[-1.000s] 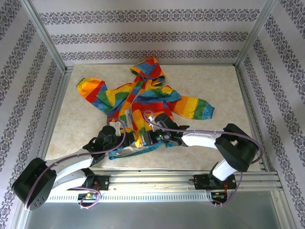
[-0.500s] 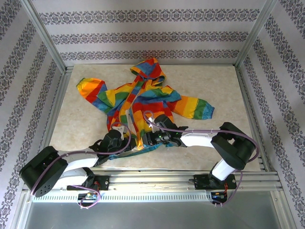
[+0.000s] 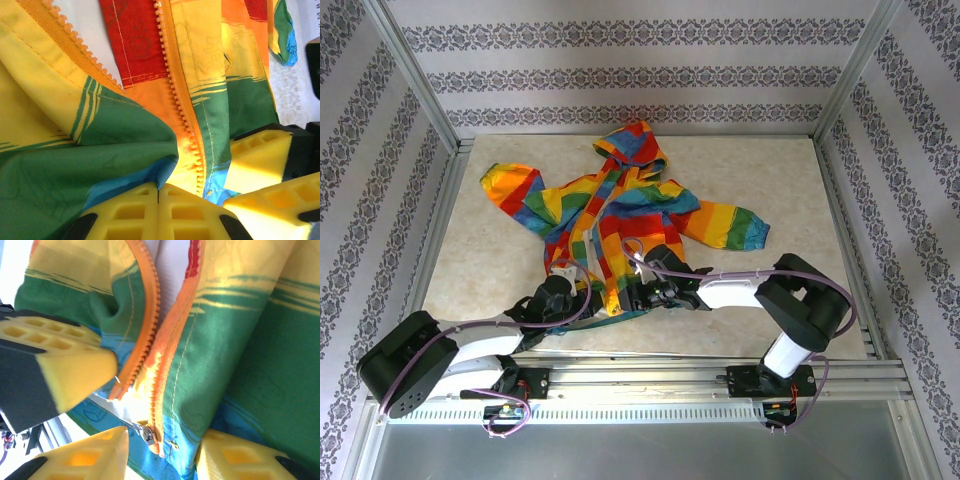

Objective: Zip up the jacket

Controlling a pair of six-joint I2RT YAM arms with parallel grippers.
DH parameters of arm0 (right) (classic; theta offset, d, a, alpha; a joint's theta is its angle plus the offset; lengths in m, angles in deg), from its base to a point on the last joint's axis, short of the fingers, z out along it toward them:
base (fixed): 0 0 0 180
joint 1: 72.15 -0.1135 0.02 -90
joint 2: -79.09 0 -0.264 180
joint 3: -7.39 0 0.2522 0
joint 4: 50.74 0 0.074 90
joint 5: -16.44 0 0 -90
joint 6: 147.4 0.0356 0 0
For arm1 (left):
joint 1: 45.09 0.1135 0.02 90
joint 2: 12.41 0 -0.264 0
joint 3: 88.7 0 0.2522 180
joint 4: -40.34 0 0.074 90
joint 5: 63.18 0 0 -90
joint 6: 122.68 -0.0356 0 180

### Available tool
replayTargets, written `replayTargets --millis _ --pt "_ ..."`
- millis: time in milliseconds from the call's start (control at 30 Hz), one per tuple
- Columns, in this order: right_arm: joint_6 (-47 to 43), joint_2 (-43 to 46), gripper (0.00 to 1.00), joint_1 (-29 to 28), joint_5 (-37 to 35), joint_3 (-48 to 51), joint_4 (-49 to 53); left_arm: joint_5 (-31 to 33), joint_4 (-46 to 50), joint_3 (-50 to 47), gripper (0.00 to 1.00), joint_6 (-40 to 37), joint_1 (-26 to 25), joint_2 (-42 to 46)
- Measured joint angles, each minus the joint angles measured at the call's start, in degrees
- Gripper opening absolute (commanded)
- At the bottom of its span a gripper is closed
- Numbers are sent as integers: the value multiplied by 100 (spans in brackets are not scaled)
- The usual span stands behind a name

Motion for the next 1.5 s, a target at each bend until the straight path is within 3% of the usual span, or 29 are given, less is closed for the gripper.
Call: replayTargets --millis 100,267,467,733,867,1233,1500 --pt "9 -85 33 -11 15 -15 61 0 -2 -11 0 0 -4 0" --pt "37 -149 1 -76 70 -90 96 35 -9 -39 0 22 -46 0" --pt "-68 -81 0 -76 111 -122 66 42 190 -48 0 17 -74 446" --pt "-800 997 0 -76 -39 -144 0 601 2166 422 0 -361 -76 3366" --pt "-1281 1366 0 -76 -103 -260 -162 822 2629 654 0 -597 -74 4297" --pt "-1705 1458 0 -76 -101 -614 -337 776 2811 1003 0 -1115 -74 3355" --pt "-1681 1458 0 -76 -166 -614 -339 645 2804 1064 0 -1274 -74 3283"
